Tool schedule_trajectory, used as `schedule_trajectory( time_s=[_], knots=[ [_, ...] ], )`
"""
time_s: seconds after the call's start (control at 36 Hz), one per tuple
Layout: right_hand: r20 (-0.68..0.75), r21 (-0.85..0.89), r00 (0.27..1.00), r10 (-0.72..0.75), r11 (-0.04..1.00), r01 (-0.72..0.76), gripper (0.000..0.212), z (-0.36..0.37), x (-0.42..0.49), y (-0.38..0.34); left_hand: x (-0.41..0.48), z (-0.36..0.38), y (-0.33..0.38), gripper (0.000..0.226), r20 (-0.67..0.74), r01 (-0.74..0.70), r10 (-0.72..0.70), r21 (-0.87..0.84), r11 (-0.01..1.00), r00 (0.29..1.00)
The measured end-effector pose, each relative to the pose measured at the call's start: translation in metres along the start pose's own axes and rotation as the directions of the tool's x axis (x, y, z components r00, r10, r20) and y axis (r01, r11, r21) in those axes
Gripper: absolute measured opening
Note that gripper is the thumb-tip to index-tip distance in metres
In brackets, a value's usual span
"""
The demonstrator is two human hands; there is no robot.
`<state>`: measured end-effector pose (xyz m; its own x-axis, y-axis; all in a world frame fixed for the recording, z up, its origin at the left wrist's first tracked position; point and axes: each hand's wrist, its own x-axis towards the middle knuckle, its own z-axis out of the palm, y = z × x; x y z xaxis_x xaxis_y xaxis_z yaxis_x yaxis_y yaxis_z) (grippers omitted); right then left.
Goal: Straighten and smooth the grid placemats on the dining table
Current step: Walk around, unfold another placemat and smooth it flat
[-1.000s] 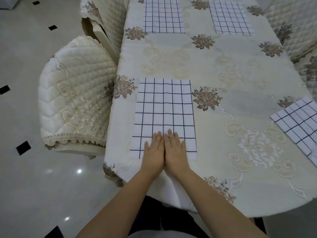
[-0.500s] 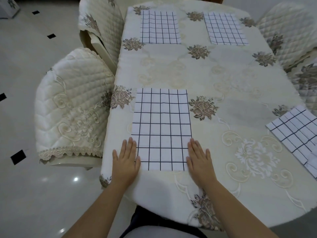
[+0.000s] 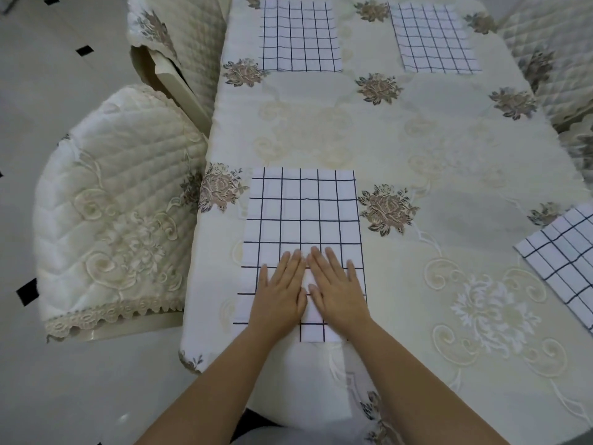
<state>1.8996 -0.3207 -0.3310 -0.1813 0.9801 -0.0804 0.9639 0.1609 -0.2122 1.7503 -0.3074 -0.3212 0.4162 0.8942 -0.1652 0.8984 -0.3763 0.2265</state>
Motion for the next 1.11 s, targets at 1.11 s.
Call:
schedule_trajectory(
  time_s=[1.11],
  knots=[
    [0.065,0.033,0.982,0.176,0.983,-0.178,0.072,-0.042,0.148,0.075,0.160,-0.044,-0.069,0.076,-0.054,0.446,-0.454,-0.111,0.888,0.889]
  ],
)
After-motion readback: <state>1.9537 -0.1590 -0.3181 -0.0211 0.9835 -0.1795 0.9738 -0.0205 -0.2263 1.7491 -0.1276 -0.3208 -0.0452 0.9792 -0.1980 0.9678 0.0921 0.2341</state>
